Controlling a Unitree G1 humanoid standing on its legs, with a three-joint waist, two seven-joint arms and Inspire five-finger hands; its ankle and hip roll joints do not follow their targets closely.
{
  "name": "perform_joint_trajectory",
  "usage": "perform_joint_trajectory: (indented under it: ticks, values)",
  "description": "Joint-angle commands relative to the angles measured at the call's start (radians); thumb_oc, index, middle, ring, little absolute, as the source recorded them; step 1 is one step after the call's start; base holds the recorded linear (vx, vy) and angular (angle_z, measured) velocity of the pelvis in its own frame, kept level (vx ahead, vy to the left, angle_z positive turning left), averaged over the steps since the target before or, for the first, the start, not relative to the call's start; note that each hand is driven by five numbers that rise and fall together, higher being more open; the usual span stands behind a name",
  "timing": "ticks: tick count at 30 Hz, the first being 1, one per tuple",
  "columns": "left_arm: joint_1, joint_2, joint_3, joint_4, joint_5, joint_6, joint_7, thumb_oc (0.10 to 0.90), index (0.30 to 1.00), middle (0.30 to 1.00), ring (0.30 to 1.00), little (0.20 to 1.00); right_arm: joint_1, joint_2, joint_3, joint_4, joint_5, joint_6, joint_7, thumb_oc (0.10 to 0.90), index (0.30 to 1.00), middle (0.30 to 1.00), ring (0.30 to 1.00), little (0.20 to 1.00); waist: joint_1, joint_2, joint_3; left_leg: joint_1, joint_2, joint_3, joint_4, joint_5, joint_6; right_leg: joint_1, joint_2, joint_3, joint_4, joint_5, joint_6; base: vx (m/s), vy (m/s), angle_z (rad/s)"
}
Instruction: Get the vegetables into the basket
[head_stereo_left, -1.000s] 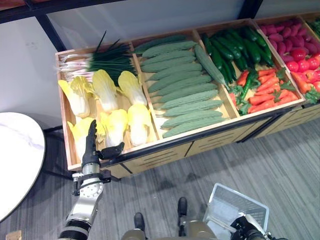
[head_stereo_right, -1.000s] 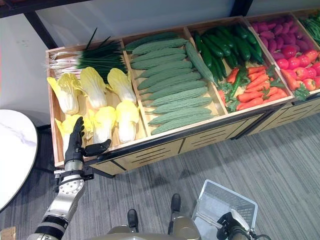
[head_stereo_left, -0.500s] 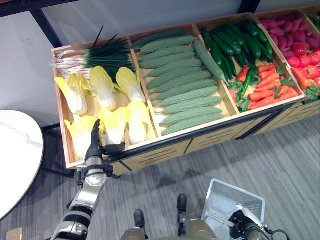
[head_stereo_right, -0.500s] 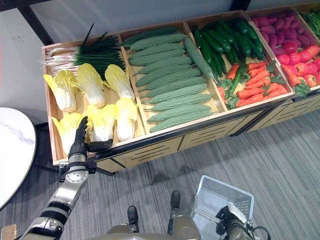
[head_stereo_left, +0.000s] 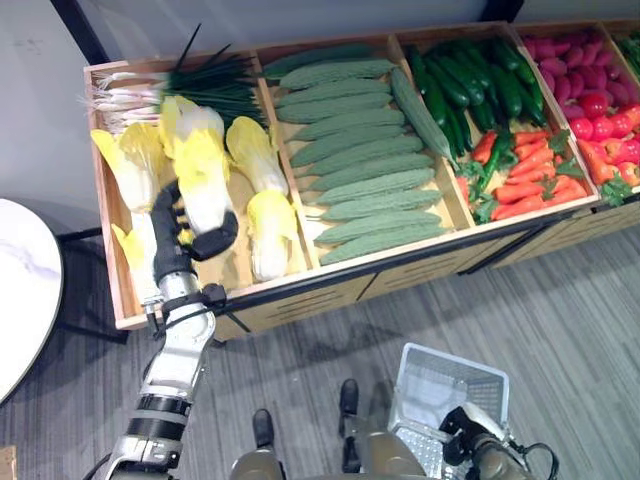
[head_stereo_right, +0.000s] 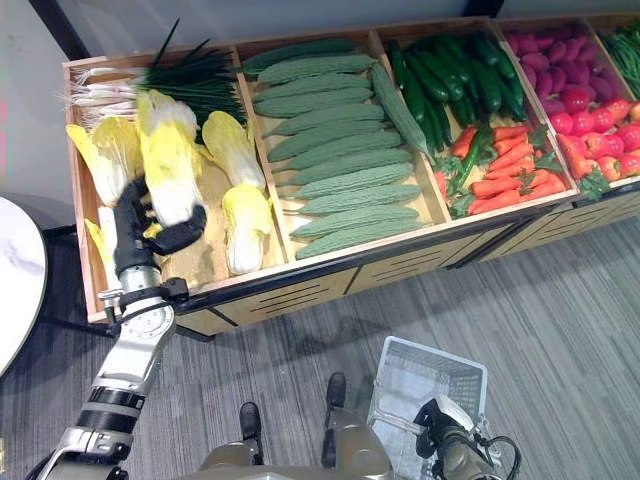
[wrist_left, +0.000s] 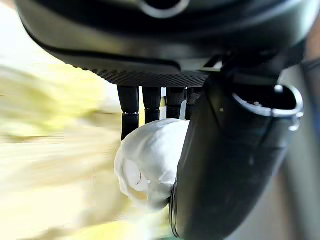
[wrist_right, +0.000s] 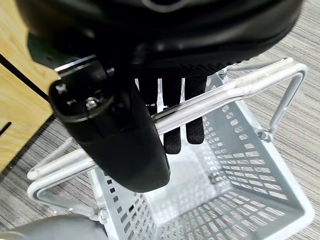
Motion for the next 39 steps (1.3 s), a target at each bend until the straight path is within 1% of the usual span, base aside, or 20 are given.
perform_joint_trajectory:
  ticks: [1, 3, 5, 8, 12, 17, 20, 22, 25, 27, 28, 29, 30, 31, 32, 33, 35, 36, 38, 39]
  values:
    - [0.008, 0.052, -0.002, 0.002, -0.224, -0.188, -0.154, 0.400, 0.300, 0.300, 0.300, 0.300, -0.006, 0.010, -0.020, 0.027, 0.073, -0.035, -0.018, 0.400, 0.300, 0.300, 0.300, 0.300, 0.008, -0.004, -0.032, -0.023, 0.024, -0.059, 0.001, -0.027, -0.017, 0.022, -0.142, 0.061, 0.037, -0.046, 0.154, -0.02, 0.023, 0.04]
    - [0.075, 0.058, -0.024, 0.011, -0.406, -0.191, -0.298, 0.400, 0.300, 0.300, 0.300, 0.300, -0.002, 0.007, -0.037, 0.028, 0.077, -0.033, -0.009, 0.400, 0.300, 0.300, 0.300, 0.300, 0.010, 0.002, -0.034, -0.020, 0.021, -0.057, 0.001, -0.026, -0.016, 0.023, -0.144, 0.063, 0.035, -0.043, 0.156, 0.00, 0.000, 0.00]
    - [0.121, 0.059, -0.039, 0.036, -0.526, -0.185, -0.387, 0.400, 0.300, 0.300, 0.300, 0.300, 0.005, -0.001, -0.048, 0.026, 0.075, -0.035, 0.005, 0.400, 0.300, 0.300, 0.300, 0.300, 0.009, 0.006, -0.040, -0.016, 0.020, -0.054, 0.001, -0.026, -0.016, 0.026, -0.144, 0.068, 0.031, -0.041, 0.156, 0.00, 0.000, 0.00]
    - [0.146, 0.053, -0.061, 0.040, -0.637, -0.171, -0.466, 0.400, 0.300, 0.300, 0.300, 0.300, 0.010, -0.002, -0.053, 0.025, 0.064, -0.032, 0.021, 0.400, 0.300, 0.300, 0.300, 0.300, 0.006, 0.010, -0.050, -0.008, 0.018, -0.050, 0.001, -0.029, -0.015, 0.031, -0.145, 0.070, 0.027, -0.039, 0.157, 0.00, 0.000, 0.00]
    - [0.133, 0.049, -0.073, 0.028, -0.733, -0.178, -0.542, 0.400, 0.300, 0.300, 0.300, 0.300, 0.017, 0.001, -0.054, 0.021, 0.063, -0.040, 0.035, 0.400, 0.300, 0.300, 0.300, 0.300, 0.001, 0.007, -0.063, -0.001, 0.017, -0.046, 0.001, -0.031, -0.016, 0.037, -0.144, 0.073, 0.021, -0.036, 0.158, 0.00, 0.000, 0.00]
    - [0.108, 0.045, -0.092, 0.015, -0.761, -0.181, -0.560, 0.400, 0.300, 0.300, 0.300, 0.300, 0.020, 0.006, -0.056, 0.022, 0.061, -0.043, 0.036, 0.400, 0.300, 0.300, 0.300, 0.300, -0.005, 0.004, -0.071, 0.007, 0.017, -0.040, 0.001, -0.034, -0.016, 0.041, -0.144, 0.077, 0.018, -0.032, 0.159, 0.00, 0.002, -0.03]
    - [0.104, 0.069, -0.101, 0.021, -0.760, -0.169, -0.605, 0.400, 0.300, 0.300, 0.300, 0.300, 0.026, 0.004, -0.063, 0.022, 0.066, -0.045, 0.041, 0.400, 0.300, 0.300, 0.300, 0.300, -0.011, 0.003, -0.078, 0.021, 0.018, -0.034, 0.001, -0.039, -0.014, 0.049, -0.146, 0.080, 0.022, -0.035, 0.160, 0.03, 0.024, -0.05]
    - [0.104, 0.101, -0.124, 0.002, -0.752, -0.165, -0.659, 0.400, 0.300, 0.300, 0.300, 0.300, 0.037, 0.000, -0.077, 0.022, 0.072, -0.053, 0.052, 0.400, 0.300, 0.300, 0.300, 0.300, -0.020, 0.000, -0.092, 0.058, 0.012, -0.014, 0.001, -0.056, -0.007, 0.064, -0.151, 0.093, 0.033, -0.044, 0.165, 0.08, 0.080, -0.11]
    - [0.087, 0.137, -0.165, -0.013, -0.743, -0.160, -0.699, 0.400, 0.300, 0.300, 0.300, 0.300, 0.042, -0.004, -0.093, 0.022, 0.075, -0.054, 0.060, 0.400, 0.300, 0.300, 0.300, 0.300, -0.031, -0.016, -0.072, 0.053, -0.001, 0.020, 0.113, -0.118, 0.012, 0.049, -0.163, 0.144, 0.086, -0.048, 0.177, 0.01, 0.114, -0.28]
    - [0.083, 0.141, -0.174, -0.015, -0.746, -0.159, -0.703, 0.400, 0.300, 0.300, 0.300, 0.300, 0.045, -0.001, -0.097, 0.021, 0.077, -0.054, 0.060, 0.400, 0.300, 0.300, 0.300, 0.300, -0.035, -0.019, -0.067, 0.053, -0.004, 0.030, 0.118, -0.123, 0.016, 0.038, -0.164, 0.154, 0.103, -0.039, 0.183, -0.05, 0.107, -0.31]
    - [0.072, 0.150, -0.195, -0.019, -0.739, -0.161, -0.704, 0.400, 0.300, 0.300, 0.300, 0.300, 0.046, -0.001, -0.101, 0.014, 0.078, -0.053, 0.058, 0.400, 0.300, 0.300, 0.300, 0.300, -0.051, -0.027, -0.050, 0.053, -0.017, 0.052, 0.117, -0.128, 0.026, -0.001, -0.170, 0.184, 0.129, 0.024, 0.213, -0.11, 0.133, -0.42]
    - [0.066, 0.156, -0.207, -0.022, -0.733, -0.162, -0.704, 0.400, 0.300, 0.300, 0.300, 0.300, 0.045, -0.003, -0.102, 0.012, 0.077, -0.051, 0.059, 0.400, 0.300, 0.300, 0.300, 0.300, -0.060, -0.029, -0.040, 0.056, -0.024, 0.069, 0.112, -0.131, 0.030, -0.018, -0.174, 0.198, 0.127, 0.067, 0.226, -0.20, 0.196, -0.69]
    - [0.055, 0.170, -0.221, -0.017, -0.705, -0.167, -0.697, 0.400, 0.300, 0.300, 0.300, 0.300, 0.047, 0.000, -0.107, 0.006, 0.080, -0.047, 0.058, 0.400, 0.300, 0.300, 0.300, 0.300, -0.074, -0.035, -0.033, 0.049, -0.030, 0.106, 0.102, -0.126, 0.034, -0.061, -0.177, 0.226, 0.106, 0.148, 0.226, -0.17, 0.121, -0.78]
    - [0.044, 0.175, -0.229, -0.014, -0.700, -0.170, -0.688, 0.400, 0.300, 0.300, 0.300, 0.300, 0.049, 0.005, -0.106, 0.000, 0.083, -0.046, 0.056, 0.400, 0.300, 0.300, 0.300, 0.300, -0.084, -0.030, -0.026, 0.044, -0.019, 0.122, 0.100, -0.124, 0.034, -0.079, -0.179, 0.232, 0.100, 0.166, 0.226, -0.16, 0.091, -0.95]
    - [0.036, 0.179, -0.232, -0.006, -0.694, -0.168, -0.684, 0.400, 0.300, 0.300, 0.300, 0.300, 0.057, 0.009, -0.105, -0.004, 0.086, -0.046, 0.056, 0.400, 0.300, 0.300, 0.300, 0.300, -0.088, -0.029, -0.024, 0.037, -0.013, 0.131, 0.100, -0.122, 0.036, -0.088, -0.182, 0.230, 0.095, 0.160, 0.226, -0.11, 0.067, -0.85]
    - [0.025, 0.187, -0.240, 0.000, -0.681, -0.169, -0.677, 0.400, 0.300, 0.300, 0.300, 0.300, 0.065, 0.011, -0.104, -0.007, 0.088, -0.045, 0.056, 0.400, 0.300, 0.300, 0.300, 0.300, -0.089, -0.028, -0.018, 0.030, -0.011, 0.143, 0.104, -0.123, 0.042, -0.095, -0.193, 0.207, 0.101, 0.147, 0.226, -0.13, 0.118, -0.76]
    - [0.011, 0.193, -0.245, 0.010, -0.669, -0.163, -0.671, 0.400, 0.300, 0.300, 0.300, 0.300, 0.078, 0.011, -0.103, 0.003, 0.086, -0.043, 0.059, 0.400, 0.300, 0.300, 0.300, 0.300, -0.083, -0.024, -0.010, 0.020, -0.006, 0.172, 0.099, -0.120, 0.053, -0.086, -0.195, 0.118, 0.159, 0.065, 0.201, -0.12, 0.163, -0.77]
    - [0.014, 0.195, -0.244, 0.007, -0.663, -0.161, -0.668, 0.400, 0.300, 0.300, 0.300, 0.300, 0.082, 0.016, -0.101, 0.006, 0.081, -0.042, 0.057, 0.400, 0.300, 0.300, 0.300, 0.300, -0.074, -0.011, -0.010, 0.027, 0.000, 0.178, 0.091, -0.132, 0.050, -0.066, -0.196, 0.062, 0.194, 0.010, 0.201, -0.08, 0.160, -0.82]
    - [0.024, 0.200, -0.231, -0.011, -0.663, -0.154, -0.670, 0.400, 0.300, 0.300, 0.300, 0.300, 0.092, 0.013, -0.109, 0.029, 0.074, -0.037, 0.055, 0.400, 0.300, 0.300, 0.300, 0.300, -0.057, -0.005, -0.010, 0.019, 0.014, 0.225, 0.081, -0.113, 0.053, -0.045, -0.204, -0.042, 0.284, -0.052, 0.178, -0.11, 0.110, -0.71]
    - [0.033, 0.203, -0.224, -0.017, -0.661, -0.151, -0.673, 0.400, 0.300, 0.300, 0.300, 0.300, 0.095, 0.015, -0.105, 0.033, 0.069, -0.037, 0.054, 0.400, 0.300, 0.300, 0.300, 0.300, -0.054, -0.007, -0.013, 0.022, 0.015, 0.233, 0.072, -0.110, 0.049, -0.039, -0.198, -0.045, 0.290, -0.068, 0.174, -0.08, 0.031, -0.80]
